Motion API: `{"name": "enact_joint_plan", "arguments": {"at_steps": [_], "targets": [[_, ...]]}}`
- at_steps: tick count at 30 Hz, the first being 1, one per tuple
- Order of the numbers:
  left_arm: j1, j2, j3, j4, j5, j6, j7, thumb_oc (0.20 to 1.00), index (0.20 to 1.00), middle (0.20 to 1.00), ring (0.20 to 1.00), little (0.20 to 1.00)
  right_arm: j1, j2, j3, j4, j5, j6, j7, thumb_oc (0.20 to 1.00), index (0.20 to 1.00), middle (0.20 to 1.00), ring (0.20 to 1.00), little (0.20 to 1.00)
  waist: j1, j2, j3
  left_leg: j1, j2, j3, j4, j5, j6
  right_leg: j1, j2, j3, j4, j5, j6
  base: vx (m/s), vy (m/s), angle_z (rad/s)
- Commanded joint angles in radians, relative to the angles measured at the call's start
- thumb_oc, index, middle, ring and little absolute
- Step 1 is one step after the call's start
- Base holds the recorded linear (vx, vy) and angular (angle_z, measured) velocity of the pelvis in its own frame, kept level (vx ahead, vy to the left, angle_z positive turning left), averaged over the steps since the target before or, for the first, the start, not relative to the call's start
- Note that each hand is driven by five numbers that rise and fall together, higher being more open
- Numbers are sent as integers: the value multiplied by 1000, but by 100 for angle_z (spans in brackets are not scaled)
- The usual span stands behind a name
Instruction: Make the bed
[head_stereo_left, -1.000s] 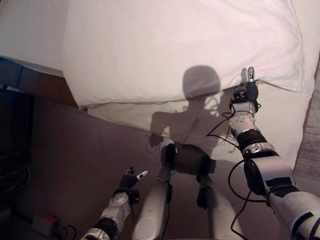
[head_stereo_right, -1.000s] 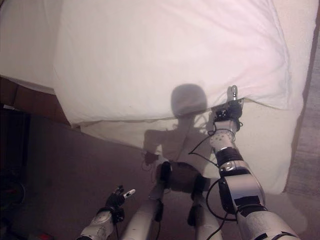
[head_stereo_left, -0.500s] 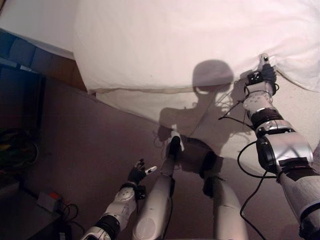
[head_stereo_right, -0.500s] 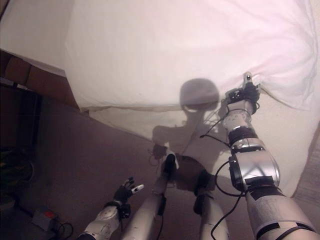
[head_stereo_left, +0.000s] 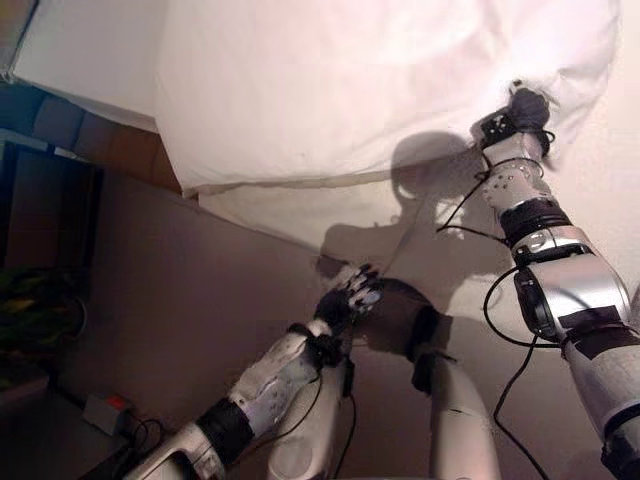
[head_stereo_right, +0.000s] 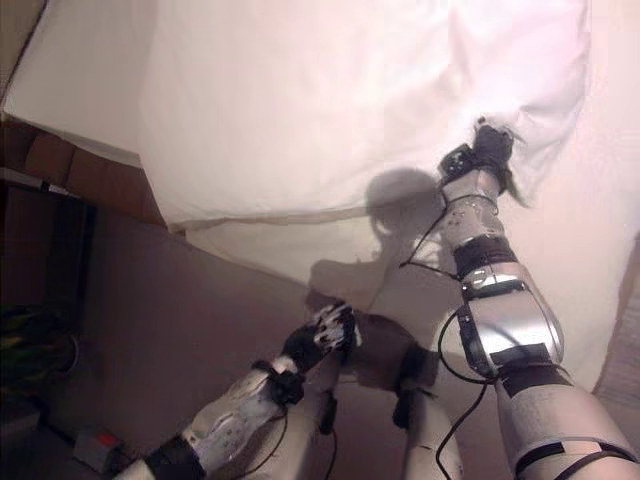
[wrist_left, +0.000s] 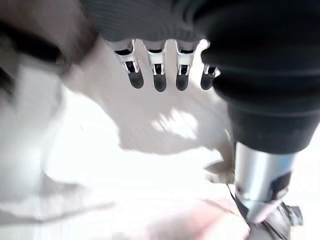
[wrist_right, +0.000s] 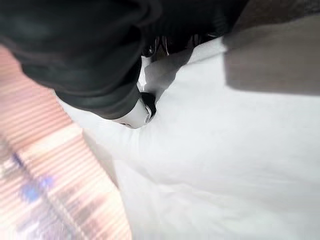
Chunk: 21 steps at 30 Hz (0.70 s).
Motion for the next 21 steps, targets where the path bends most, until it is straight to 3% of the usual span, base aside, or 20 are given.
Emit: {"name": "enact_joint_plan", "arguments": {"at_steps": [1,6,13,16,17,18,21], "targets": [[-23,-45,-21,-33,-133,-19,-10,1000,1000,1000,1000,1000,-56,-32,44,-155,-79,-49,15,200,200,200,200,200,-54,-67,23,92,-43,85,31,-153,11,134,-11,82,-231,108,114,-46,80,-13],[-109,-115,-13,22,-263,-50,33,1000,1000,1000,1000,1000,-41,-1,80,-223,-77,-55,11,200,200,200,200,200,-87,-98,12,104,-47,131,63,-180,26,140,-1,132,-249,132,122,-38,64,-39],[-211,-220,98,169,-353,-117,108,1000,1000,1000,1000,1000,11,40,116,-328,-69,-60,8,200,200,200,200,200,-118,-132,-8,102,-47,174,96,-196,36,137,12,177,-263,151,128,-19,10,-31],[-277,-269,164,240,-386,-173,154,1000,1000,1000,1000,1000,46,45,107,-369,-84,-68,-9,200,200,200,200,200,-129,-136,-16,104,-49,176,80,-185,30,139,7,171,-271,156,130,-9,-30,-3],[-328,-303,219,281,-414,-220,191,1000,1000,1000,1000,1000,74,48,98,-391,-93,-75,-21,200,200,200,200,200,-136,-140,-21,106,-49,179,64,-176,23,138,8,167,-278,160,130,-3,-28,7],[-330,-304,221,282,-414,-220,190,1000,1000,1000,1000,1000,74,47,98,-392,-94,-75,-22,200,200,200,200,200,-137,-139,-20,106,-49,178,63,-175,23,138,8,167,-278,160,130,2,-35,8],[-406,-335,304,318,-417,-296,251,1000,1000,1000,1000,1000,120,58,76,-426,-115,-87,-47,200,200,200,200,200,-141,-143,-21,110,-47,180,38,-161,12,140,9,154,-292,166,132,9,-33,5]]}}
